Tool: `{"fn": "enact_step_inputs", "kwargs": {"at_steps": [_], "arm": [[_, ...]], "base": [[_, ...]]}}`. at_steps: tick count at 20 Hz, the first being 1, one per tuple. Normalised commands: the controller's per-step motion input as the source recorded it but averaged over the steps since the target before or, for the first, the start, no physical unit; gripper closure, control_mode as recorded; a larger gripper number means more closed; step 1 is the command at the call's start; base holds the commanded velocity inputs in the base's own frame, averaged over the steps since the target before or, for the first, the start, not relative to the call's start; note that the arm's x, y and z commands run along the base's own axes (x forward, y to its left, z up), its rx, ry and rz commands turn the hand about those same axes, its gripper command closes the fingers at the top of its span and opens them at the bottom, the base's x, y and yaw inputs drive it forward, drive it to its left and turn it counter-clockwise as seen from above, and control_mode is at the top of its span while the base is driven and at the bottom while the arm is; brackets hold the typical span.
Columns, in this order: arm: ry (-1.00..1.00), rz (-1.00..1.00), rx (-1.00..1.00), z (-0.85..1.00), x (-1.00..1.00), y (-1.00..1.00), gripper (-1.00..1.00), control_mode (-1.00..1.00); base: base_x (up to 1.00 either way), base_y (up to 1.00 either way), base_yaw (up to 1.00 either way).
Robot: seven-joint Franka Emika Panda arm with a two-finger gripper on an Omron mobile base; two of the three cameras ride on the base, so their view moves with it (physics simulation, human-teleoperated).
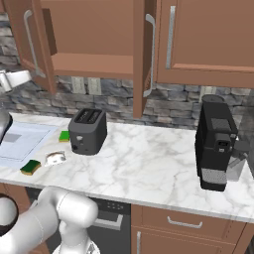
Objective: Open the cabinet. Pick the sponge and place it next to the sink. Then close the cabinet.
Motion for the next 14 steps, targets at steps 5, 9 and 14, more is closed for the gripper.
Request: {"fn": "enact_step_inputs", "kwargs": {"at_steps": [5, 9, 14], "arm": [[0.00, 0.00, 0.00, 0.00, 0.44, -0.24, -1.00, -1.00], [0.00, 0.00, 0.00, 0.00, 0.52, -0.33, -1.00, -1.00], [0.00, 0.00, 0.00, 0.00, 0.59, -0.39, -1.00, -1.00]], "base": [[0.00, 0.00, 0.00], [0.00, 0.00, 0.00], [0.00, 0.00, 0.00]]}}
